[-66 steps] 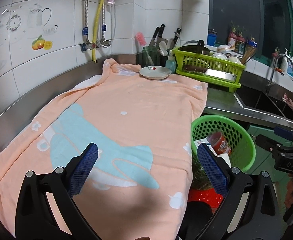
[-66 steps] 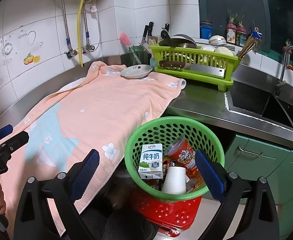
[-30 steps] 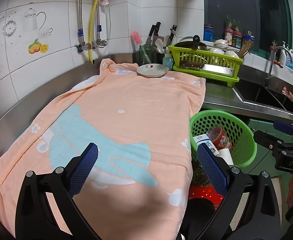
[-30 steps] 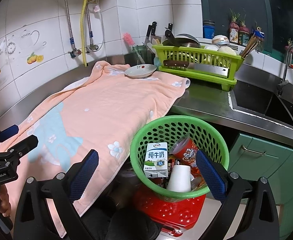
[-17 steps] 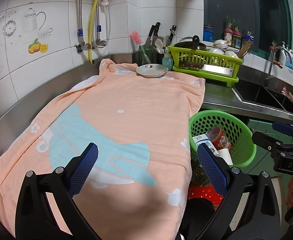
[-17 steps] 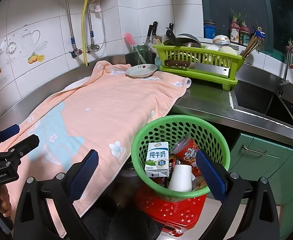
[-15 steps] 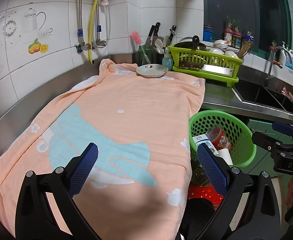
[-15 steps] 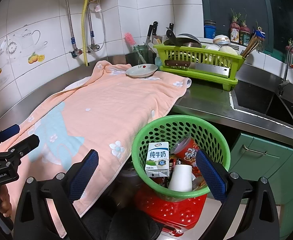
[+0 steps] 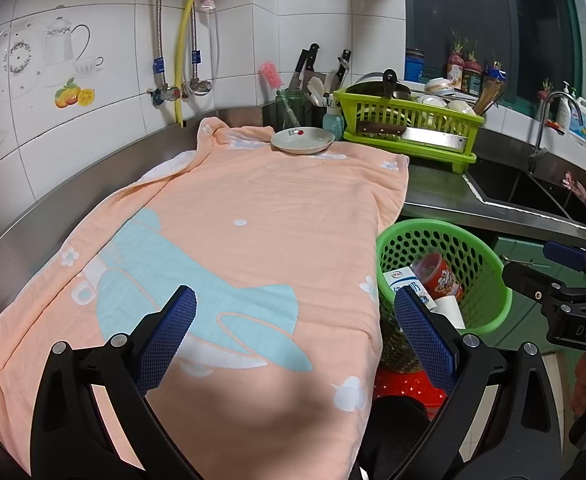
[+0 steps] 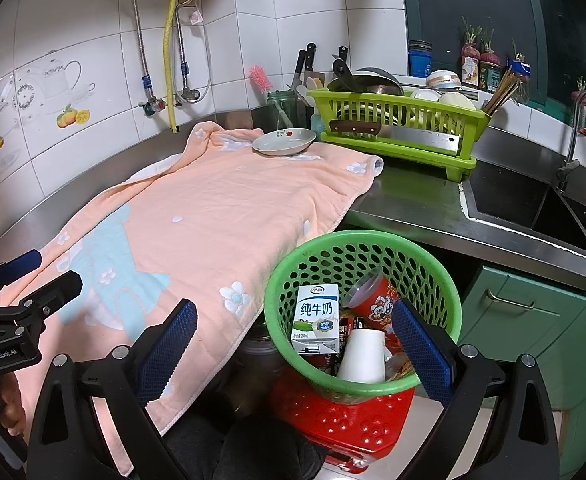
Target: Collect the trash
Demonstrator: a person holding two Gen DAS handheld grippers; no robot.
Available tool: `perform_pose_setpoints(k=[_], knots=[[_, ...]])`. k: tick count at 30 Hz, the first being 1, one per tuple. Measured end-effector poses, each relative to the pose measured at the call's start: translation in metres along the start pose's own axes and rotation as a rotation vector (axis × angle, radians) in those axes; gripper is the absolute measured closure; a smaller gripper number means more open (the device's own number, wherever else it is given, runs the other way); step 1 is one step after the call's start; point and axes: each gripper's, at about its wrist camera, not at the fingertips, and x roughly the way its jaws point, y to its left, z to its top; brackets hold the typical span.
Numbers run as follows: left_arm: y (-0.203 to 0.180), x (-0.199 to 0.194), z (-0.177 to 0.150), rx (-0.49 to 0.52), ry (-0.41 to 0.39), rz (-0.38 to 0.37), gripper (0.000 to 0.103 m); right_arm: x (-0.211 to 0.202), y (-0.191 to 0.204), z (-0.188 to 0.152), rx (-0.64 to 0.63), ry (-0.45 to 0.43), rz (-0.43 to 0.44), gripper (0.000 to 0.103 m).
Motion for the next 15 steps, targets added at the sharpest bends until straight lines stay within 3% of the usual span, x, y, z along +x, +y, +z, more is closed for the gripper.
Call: perform_pose_setpoints(k=[15], knots=[[-0.0038,0.0004,-0.0008,0.007,-0.007,-0.018,0.005,-0.0002,0.0011,0.0003,-0.001,-0.002,-0.001,0.008]])
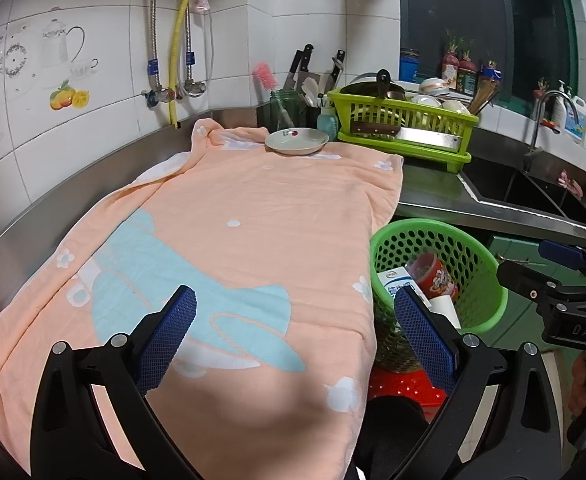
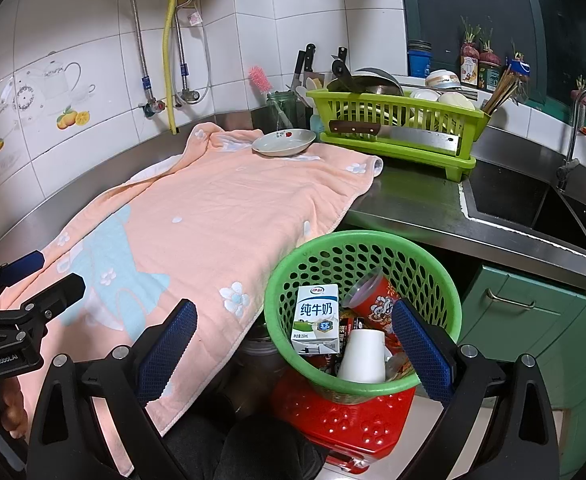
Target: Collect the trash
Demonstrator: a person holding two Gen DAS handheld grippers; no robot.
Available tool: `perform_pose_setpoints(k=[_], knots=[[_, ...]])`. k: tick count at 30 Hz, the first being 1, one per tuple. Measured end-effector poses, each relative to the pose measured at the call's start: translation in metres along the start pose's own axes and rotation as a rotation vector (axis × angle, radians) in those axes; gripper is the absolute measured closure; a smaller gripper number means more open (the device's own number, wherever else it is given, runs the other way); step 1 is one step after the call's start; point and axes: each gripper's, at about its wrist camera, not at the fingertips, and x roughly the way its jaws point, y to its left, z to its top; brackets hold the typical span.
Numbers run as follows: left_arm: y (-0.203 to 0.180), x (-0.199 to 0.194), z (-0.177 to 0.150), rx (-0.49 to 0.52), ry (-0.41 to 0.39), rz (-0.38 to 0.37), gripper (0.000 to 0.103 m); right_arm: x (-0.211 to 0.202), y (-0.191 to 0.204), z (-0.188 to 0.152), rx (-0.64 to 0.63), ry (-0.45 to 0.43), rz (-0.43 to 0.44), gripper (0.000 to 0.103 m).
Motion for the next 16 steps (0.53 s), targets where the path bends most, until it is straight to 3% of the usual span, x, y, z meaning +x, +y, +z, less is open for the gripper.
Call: perform_pose_setpoints(k=[16], knots=[[0.0082,-0.0014,0.002,-0.01,-0.001,0.035,0.005,0.0004,0.0085,0.0008,-0.006,-0.001,0.005,0.008]])
